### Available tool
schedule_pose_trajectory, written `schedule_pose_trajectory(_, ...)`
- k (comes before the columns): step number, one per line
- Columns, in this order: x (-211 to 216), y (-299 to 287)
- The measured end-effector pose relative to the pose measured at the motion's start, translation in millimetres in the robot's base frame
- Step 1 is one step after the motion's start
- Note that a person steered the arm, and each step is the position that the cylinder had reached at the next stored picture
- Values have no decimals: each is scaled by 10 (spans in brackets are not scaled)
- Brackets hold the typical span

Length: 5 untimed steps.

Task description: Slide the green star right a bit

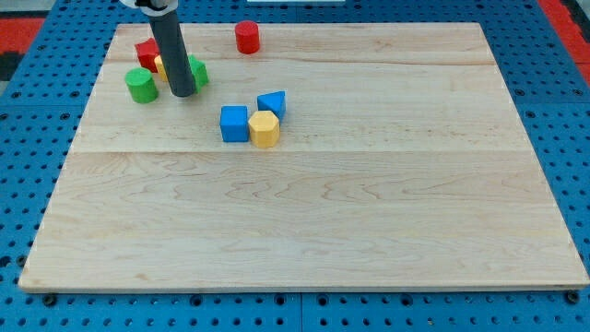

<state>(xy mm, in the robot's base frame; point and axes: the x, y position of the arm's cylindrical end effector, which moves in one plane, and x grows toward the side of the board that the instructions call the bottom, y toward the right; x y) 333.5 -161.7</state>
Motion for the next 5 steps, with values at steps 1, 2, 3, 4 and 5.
schedule_pose_trajectory(1, 10, -520)
schedule_pose_trajectory(2, -31, -369)
schedule_pose_trajectory(3, -50, 50)
schedule_pose_trajectory(4, -64, 234)
schedule_pose_trajectory(5, -74, 149)
